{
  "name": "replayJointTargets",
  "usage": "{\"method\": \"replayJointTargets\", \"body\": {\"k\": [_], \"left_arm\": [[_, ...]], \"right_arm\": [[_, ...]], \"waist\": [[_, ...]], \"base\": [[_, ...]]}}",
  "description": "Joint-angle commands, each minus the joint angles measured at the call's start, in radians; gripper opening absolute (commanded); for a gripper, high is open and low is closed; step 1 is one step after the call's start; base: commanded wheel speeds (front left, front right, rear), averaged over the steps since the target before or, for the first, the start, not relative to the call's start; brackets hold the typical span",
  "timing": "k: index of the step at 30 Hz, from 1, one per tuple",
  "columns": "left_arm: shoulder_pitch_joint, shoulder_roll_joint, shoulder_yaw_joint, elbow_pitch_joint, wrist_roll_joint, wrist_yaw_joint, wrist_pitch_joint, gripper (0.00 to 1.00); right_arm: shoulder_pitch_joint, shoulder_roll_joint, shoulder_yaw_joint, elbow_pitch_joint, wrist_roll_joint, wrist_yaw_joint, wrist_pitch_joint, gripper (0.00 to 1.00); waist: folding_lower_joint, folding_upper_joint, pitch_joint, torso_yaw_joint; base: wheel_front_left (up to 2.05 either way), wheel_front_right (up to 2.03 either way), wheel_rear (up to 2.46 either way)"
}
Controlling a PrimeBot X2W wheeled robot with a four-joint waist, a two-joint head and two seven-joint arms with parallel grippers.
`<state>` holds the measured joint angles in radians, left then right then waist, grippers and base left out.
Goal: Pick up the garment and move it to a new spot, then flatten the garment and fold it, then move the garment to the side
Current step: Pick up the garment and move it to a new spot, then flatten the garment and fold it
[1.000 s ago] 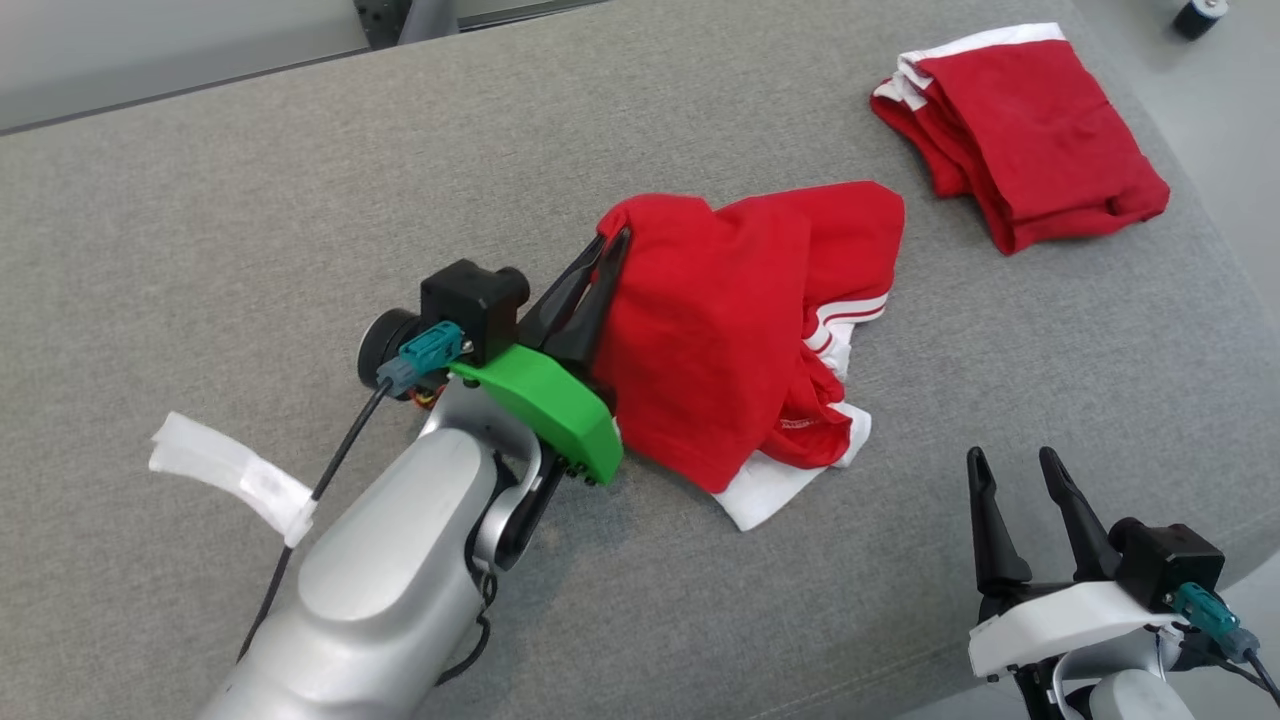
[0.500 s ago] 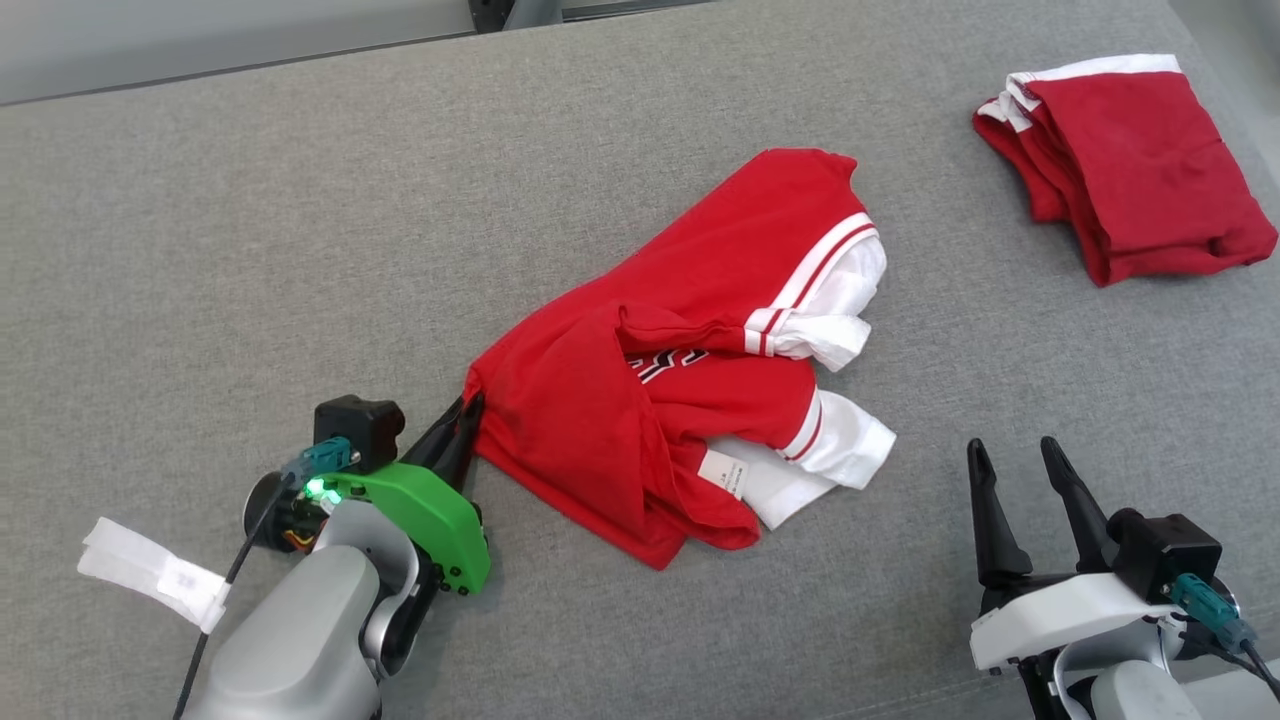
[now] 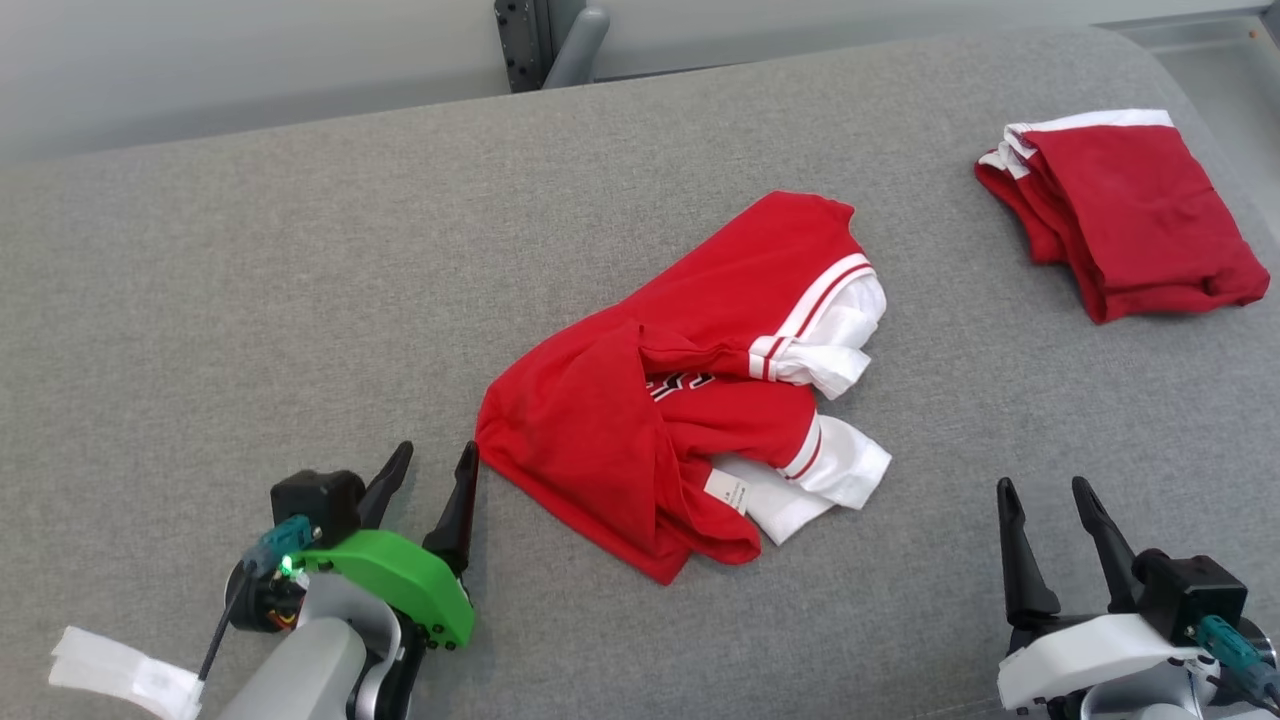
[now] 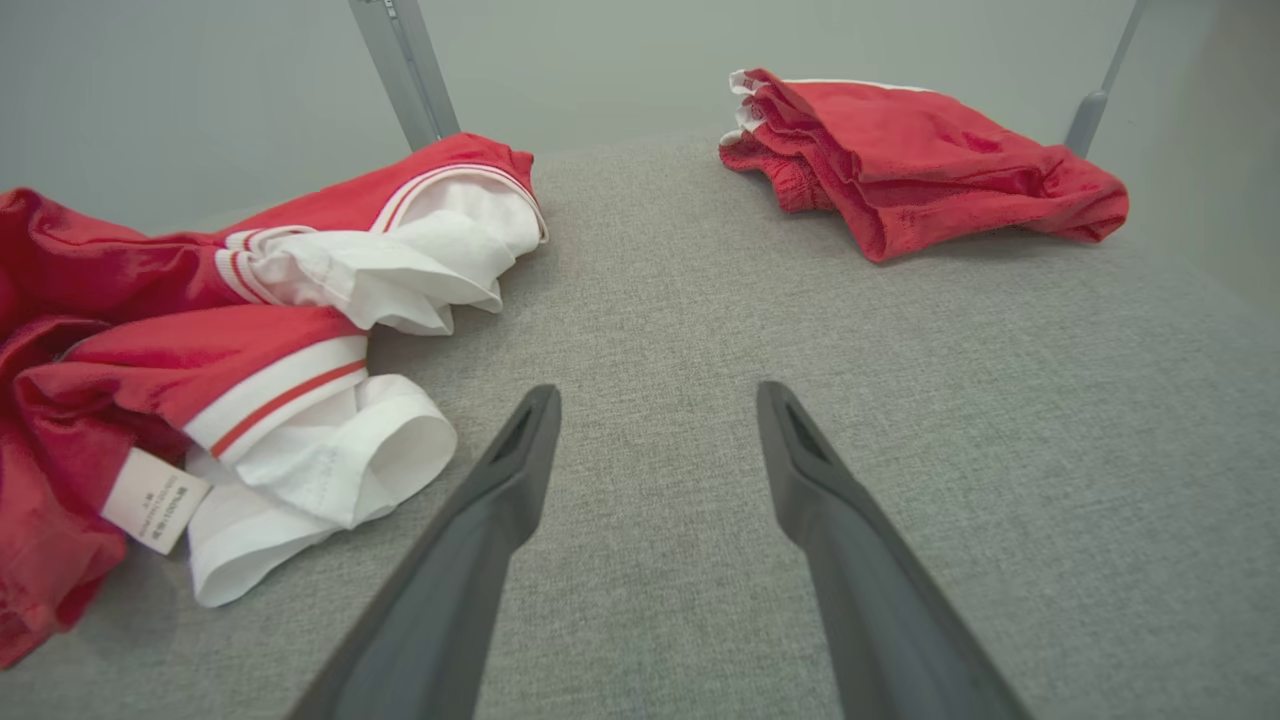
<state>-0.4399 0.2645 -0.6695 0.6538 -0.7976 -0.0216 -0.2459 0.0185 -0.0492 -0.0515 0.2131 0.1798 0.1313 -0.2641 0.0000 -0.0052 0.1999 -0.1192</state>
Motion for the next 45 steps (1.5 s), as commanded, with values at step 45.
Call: {"method": "replayJointTargets", "body": {"k": [45], "left_arm": [[0.642, -0.214, 0.571, -0.577, 0.530, -0.083, -0.018, 1.00]], "right_arm": [[0.153, -0.003, -0.113, -0.124, -0.077, -0.001, 0.000, 1.00]], "waist": [[0.0000, 0.0052, -0.190, 0.149]], "base": [[0.00, 0.00, 0.00]]}}
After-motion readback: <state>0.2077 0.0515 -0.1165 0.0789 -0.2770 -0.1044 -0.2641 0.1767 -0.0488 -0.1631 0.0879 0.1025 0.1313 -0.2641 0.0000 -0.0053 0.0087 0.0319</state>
